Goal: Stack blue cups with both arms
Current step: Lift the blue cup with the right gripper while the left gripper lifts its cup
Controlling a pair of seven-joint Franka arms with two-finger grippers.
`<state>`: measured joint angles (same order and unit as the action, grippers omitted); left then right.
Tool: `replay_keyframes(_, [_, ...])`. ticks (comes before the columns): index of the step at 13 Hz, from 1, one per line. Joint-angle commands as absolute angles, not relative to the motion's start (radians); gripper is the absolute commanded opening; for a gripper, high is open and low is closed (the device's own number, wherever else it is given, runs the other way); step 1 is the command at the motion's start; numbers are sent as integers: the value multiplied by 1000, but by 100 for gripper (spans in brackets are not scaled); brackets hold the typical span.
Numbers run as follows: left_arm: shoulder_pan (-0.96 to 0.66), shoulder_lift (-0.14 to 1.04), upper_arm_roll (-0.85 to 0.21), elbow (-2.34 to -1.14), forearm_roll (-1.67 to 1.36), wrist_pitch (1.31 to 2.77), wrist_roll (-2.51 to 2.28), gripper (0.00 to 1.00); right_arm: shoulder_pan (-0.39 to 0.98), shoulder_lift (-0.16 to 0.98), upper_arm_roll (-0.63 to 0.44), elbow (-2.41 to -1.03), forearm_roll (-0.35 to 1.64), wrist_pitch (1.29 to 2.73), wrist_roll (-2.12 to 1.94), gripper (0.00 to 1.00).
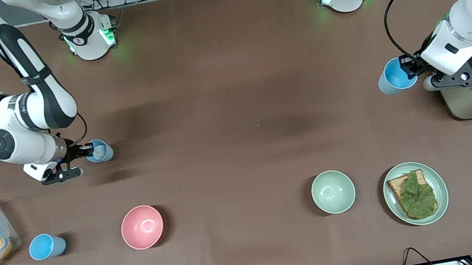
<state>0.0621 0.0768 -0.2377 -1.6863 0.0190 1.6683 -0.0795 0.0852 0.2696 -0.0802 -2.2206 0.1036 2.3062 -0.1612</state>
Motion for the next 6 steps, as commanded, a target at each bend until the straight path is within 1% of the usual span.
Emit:
replay_keyframes(1, [71,83,-244,-1663,12,1644,-64,0,144,239,-81,-2160,150,2234,-149,0])
replay_keyframes(4, [72,83,-242,-1663,12,1644,-63,0,216,233,-81,-2019,198,2087,-141,0])
replay_keyframes(6, [72,83,-242,-1663,12,1644,-61,0,318,235,-81,-1973,204,2068,25,0])
